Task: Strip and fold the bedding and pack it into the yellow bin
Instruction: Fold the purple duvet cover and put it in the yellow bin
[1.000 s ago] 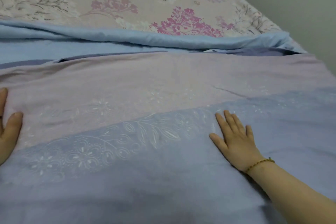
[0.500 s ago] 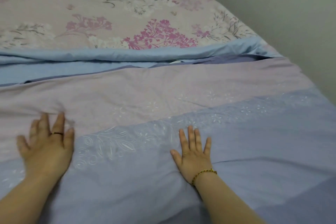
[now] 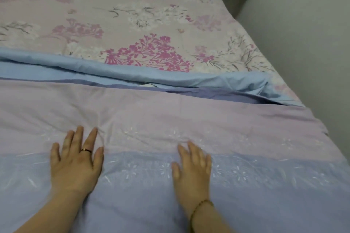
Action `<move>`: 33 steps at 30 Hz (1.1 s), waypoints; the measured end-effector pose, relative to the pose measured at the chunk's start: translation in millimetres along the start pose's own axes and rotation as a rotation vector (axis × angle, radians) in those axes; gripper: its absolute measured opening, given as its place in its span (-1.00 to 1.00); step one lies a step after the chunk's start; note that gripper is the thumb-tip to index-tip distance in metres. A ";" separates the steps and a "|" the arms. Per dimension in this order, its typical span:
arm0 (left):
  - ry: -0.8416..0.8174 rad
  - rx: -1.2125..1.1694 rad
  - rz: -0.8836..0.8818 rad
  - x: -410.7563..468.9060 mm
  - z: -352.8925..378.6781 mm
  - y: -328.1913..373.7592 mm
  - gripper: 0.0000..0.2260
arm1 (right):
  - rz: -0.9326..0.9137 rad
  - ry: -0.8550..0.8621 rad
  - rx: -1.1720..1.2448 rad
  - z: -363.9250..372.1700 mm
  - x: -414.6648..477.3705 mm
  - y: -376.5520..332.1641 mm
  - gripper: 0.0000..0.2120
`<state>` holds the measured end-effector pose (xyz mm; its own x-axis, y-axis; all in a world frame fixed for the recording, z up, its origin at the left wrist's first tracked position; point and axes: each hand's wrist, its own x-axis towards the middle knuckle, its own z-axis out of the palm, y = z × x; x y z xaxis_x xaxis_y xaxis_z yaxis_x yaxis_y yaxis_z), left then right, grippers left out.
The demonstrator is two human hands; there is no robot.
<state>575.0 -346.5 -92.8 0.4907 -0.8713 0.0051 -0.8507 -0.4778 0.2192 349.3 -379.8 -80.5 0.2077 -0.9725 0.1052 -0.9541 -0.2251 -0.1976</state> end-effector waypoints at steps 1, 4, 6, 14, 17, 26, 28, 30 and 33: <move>0.001 0.011 0.001 1.4 2.9 -1.9 -0.40 | 0.039 -0.001 -0.083 -9.4 22.9 23.9 -0.56; 0.048 0.026 -0.002 3.9 13.5 -2.8 -0.41 | 0.087 -0.240 -0.089 -34.7 97.2 67.4 -0.50; 0.076 0.007 -0.009 5.8 18.7 -2.4 -0.39 | 0.090 -0.302 0.010 -38.7 136.4 76.3 -0.46; 0.068 0.002 0.003 5.9 19.4 -4.0 -0.40 | -0.006 -0.533 0.078 -50.0 190.7 80.7 -0.77; 0.090 0.031 0.008 5.4 17.7 -3.4 -0.42 | -0.015 -0.448 0.136 -55.9 203.7 82.1 -0.71; 0.082 -0.025 -0.006 4.8 22.6 -9.3 -0.37 | -0.015 -0.062 -0.141 -10.8 150.4 77.7 -0.55; 0.100 -0.059 0.031 5.7 23.6 -7.5 -0.35 | 0.044 -0.193 -0.129 -14.5 121.8 92.2 -0.46; 0.106 -0.052 0.034 7.6 22.4 -9.7 -0.33 | 0.098 -0.339 -0.099 -19.9 89.6 108.6 -0.42; 0.025 -0.006 0.001 6.5 23.7 -12.9 -0.31 | 0.147 -0.434 -0.125 -38.3 28.2 133.3 -0.41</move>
<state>584.7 -348.6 -118.7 0.4942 -0.8688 0.0296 -0.8502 -0.4760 0.2250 219.7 -435.0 -66.5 0.1137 -0.9345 -0.3374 -0.9933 -0.1000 -0.0580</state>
